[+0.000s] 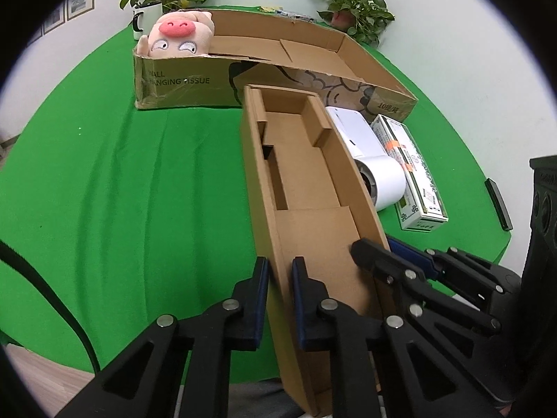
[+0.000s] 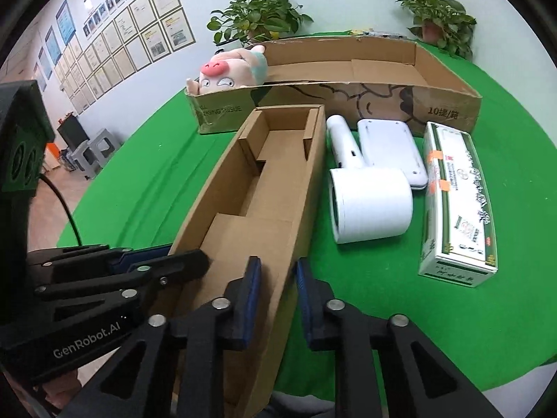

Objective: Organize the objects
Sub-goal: 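Lift the cardboard insert and turn it upright with the left gripper, then carry the cardboard insert over the box beside the plush pig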

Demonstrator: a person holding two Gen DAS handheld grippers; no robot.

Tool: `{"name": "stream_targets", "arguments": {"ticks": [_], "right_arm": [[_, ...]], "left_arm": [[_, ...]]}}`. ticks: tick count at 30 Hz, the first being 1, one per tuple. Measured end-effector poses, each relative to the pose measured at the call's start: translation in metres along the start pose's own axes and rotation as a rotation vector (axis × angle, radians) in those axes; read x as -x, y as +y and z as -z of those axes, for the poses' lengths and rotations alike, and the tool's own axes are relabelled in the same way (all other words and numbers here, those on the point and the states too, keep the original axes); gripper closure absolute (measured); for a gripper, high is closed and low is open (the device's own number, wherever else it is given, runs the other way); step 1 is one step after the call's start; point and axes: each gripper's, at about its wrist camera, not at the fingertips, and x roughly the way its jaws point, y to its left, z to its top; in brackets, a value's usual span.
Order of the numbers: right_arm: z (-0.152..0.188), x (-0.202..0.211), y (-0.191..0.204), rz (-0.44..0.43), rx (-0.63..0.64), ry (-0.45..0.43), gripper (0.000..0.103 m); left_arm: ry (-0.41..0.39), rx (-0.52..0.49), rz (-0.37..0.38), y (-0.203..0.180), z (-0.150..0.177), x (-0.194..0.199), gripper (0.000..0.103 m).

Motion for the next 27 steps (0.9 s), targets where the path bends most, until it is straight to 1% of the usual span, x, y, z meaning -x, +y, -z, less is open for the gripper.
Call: {"name": "stream_targets", "arguments": {"ticks": [3,6,10,16,22,27], "right_arm": [[-0.001,0.005,-0.001,0.008,0.008,-0.024,0.093],[-0.007,0.018,0.0,0.012,0.01,-0.077,0.093],[-0.025,0.043,0.001,0.023,0.011,-0.17,0.094],[-0.05,0.074,0.0,0.046,0.019,-0.268,0.094],[-0.069,0.089,0.002,0.066,0.017,-0.31,0.094],[-0.098,0.096,0.002,0.077,0.023,-0.342,0.094]], "left_arm": [[-0.029,-0.006,-0.017,-0.005,0.0,0.007,0.09],[-0.088,-0.013,-0.019,-0.01,-0.006,0.023,0.09],[-0.163,-0.055,-0.031,-0.019,-0.019,0.044,0.09],[-0.249,-0.086,-0.036,-0.033,-0.04,0.068,0.091],[-0.297,-0.102,-0.032,-0.042,-0.066,0.077,0.091],[-0.334,-0.114,-0.027,-0.044,-0.096,0.081,0.091]]}}
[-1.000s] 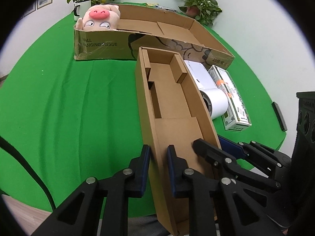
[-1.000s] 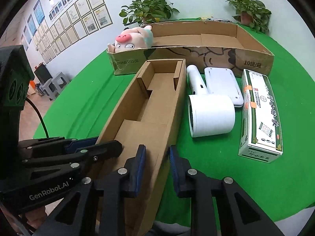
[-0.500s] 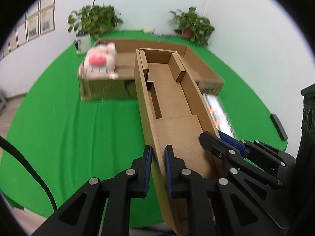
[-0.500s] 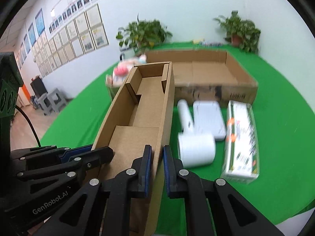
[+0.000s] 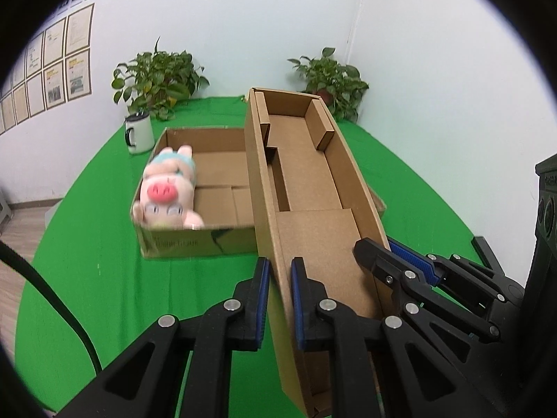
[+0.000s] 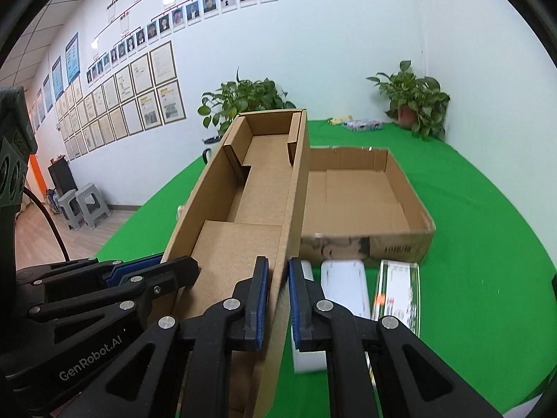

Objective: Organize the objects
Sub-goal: 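Carry the cardboard insert over the box beside the plush pig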

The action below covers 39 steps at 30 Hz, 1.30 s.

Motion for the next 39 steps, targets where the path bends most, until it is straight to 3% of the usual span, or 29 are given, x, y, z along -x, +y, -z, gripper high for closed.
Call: {"name": "stream_targets", "arguments": {"ticks": [14,19,25,31,39], "right_arm": [[-0.095,-0.04,0.001,0.007,0.002,-0.047,0.094],[-0.144,-0.081,0.004,-0.001,0.011,-0.038,0.094],[-0.187,-0.148,-0.003,-0.004,0.008,0.019,0.094],[-0.198,-0.22,-0.017,-0.018,-0.033,0.101,0.094],[-0.173,-0.307,-0.033,-0.048,-0.074,0.2,0.094]], "left_arm": [[-0.055,-0.006,-0.003,0.024,-0.085,-0.026,0.091],[-0.055,-0.005,-0.016,0.035,-0.117,-0.039,0.091],[0.004,-0.004,-0.012,0.05,-0.154,-0.08,0.091],[0.085,0.004,-0.031,0.068,-0.162,-0.125,0.091],[0.193,0.006,-0.073,0.087,-0.144,-0.178,0.091]]}}
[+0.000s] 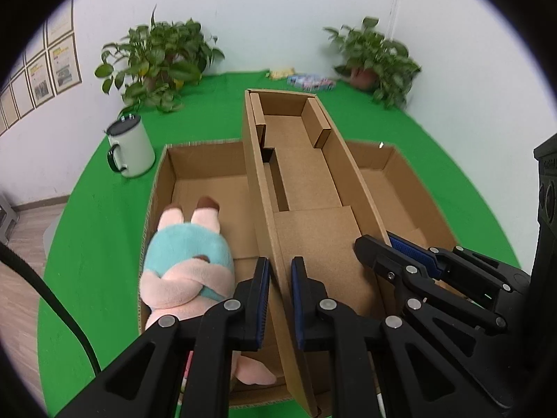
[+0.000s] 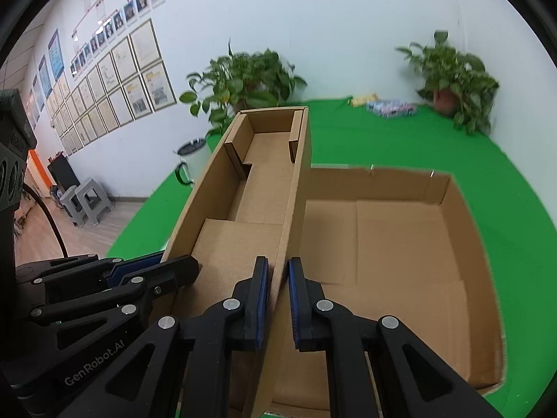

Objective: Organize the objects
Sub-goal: 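Carry the cardboard insert over the box beside the plush pig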

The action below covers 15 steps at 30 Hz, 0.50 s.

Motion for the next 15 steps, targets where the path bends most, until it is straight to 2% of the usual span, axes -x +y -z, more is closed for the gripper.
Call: {"name": "stream_targets", "arguments": {"ticks": [7,12,15], "right_arm": [[0.03,-0.075,-0.022,-0.023,-0.04,0.095,0.094],[0.057,-0.107,-0.03,-0.036,-0.052,0.157,0.094],[0.066,-0.121,-0.028,-0.038,-0.066,0.176,0.094]], "left_arm": [[0.103,-0.002,-0.041,0.005,0.016,-0.047,0.092],[0.178,0.002,-0.062,0.009,0.03,-0.073,0.092],[0.171,-0.008,-0.079,0.007,0.033,-0.075,0.092]]}}
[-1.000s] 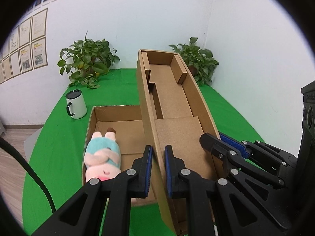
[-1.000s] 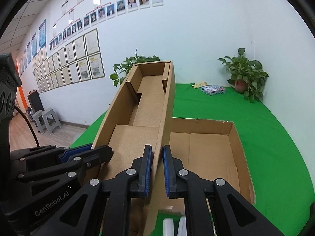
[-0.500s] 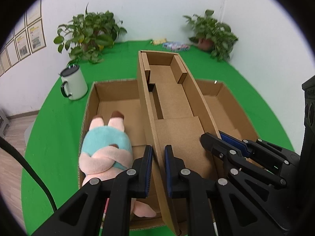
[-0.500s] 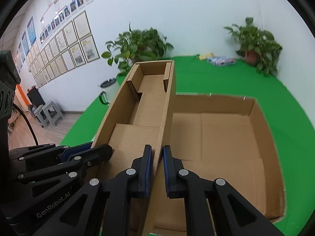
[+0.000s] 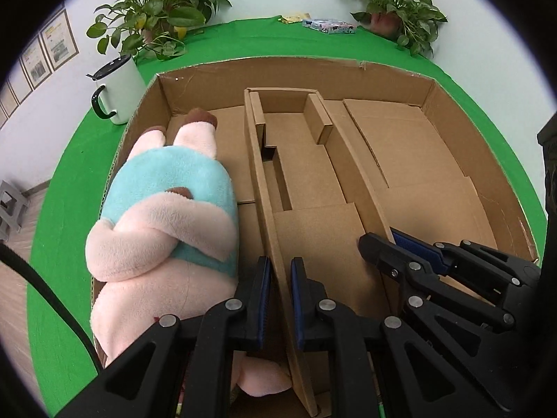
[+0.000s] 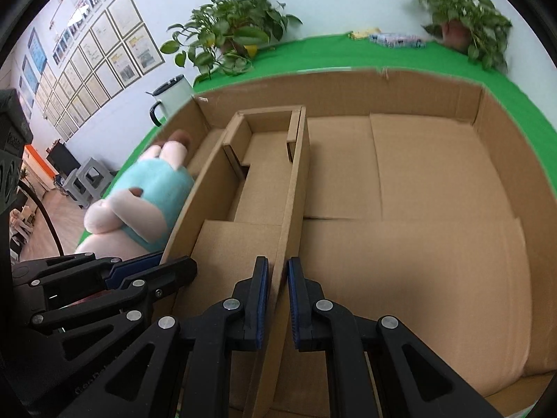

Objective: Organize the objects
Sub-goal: 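Carry the cardboard insert over the box beside the plush pig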

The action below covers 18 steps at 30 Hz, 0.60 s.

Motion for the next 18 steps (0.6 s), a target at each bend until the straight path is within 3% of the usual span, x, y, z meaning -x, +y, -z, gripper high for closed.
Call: {"name": "stream_targets", "arguments": {"ticks": [8,18], "right_arm": [[-0.008,-0.012,0.002,0.02,0.01,-0.006,0.095],[0.004,0.0,0.034,0.029,0.055,-0.005,0.094]], "left_arm": [[-0.003,0.031,0.0,0.008,0.002,0.014,0.09],[-0.092,0.033,-0.035,0.018,0.02,0.053,0.091]]}}
